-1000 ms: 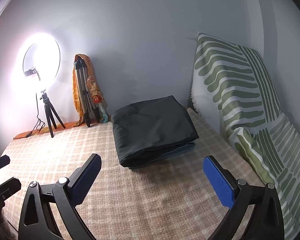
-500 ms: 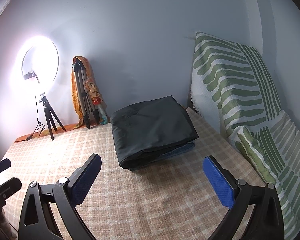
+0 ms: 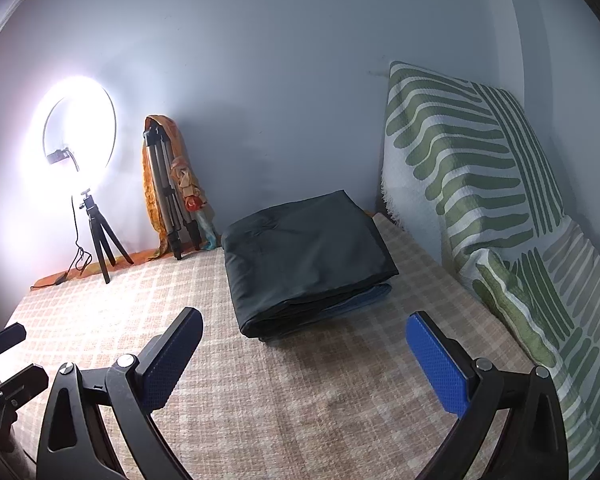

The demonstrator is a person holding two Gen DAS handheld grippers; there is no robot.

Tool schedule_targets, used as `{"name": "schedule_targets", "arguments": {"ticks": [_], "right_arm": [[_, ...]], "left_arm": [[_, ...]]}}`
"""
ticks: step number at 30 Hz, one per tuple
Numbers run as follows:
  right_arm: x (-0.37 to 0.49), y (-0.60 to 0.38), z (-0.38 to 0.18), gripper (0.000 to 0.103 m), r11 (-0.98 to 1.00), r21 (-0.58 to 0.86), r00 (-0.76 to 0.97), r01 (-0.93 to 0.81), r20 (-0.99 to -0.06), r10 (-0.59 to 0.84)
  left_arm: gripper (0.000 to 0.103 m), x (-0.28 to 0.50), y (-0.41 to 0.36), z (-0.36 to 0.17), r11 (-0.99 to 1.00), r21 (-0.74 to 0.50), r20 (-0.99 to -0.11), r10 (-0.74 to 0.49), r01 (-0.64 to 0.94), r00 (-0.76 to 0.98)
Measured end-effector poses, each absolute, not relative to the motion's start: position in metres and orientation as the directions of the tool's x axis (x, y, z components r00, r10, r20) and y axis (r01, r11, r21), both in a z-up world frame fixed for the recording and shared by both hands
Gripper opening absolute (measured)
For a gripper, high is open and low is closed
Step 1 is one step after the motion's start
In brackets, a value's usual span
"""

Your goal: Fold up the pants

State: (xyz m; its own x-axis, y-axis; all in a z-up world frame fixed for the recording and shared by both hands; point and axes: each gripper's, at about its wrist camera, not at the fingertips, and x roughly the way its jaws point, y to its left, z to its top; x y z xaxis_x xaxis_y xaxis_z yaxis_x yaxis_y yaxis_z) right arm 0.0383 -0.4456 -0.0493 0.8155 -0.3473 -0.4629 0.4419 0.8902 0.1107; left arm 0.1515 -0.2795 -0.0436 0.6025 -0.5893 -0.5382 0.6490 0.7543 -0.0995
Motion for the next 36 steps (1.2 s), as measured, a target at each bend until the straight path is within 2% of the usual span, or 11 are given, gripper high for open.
{"name": "schedule_targets", "arguments": {"ticks": [36], "right_arm": [[0.0373, -0.4421, -0.0491, 0.103, 0.888, 0.115, 0.815, 0.444, -0.463, -0.348]], "left_arm": [[0.103, 0.1511, -0.2791, -0.0445, 0.749, -0.095, -0.538, -0.593, 0.656, 0.600]]}}
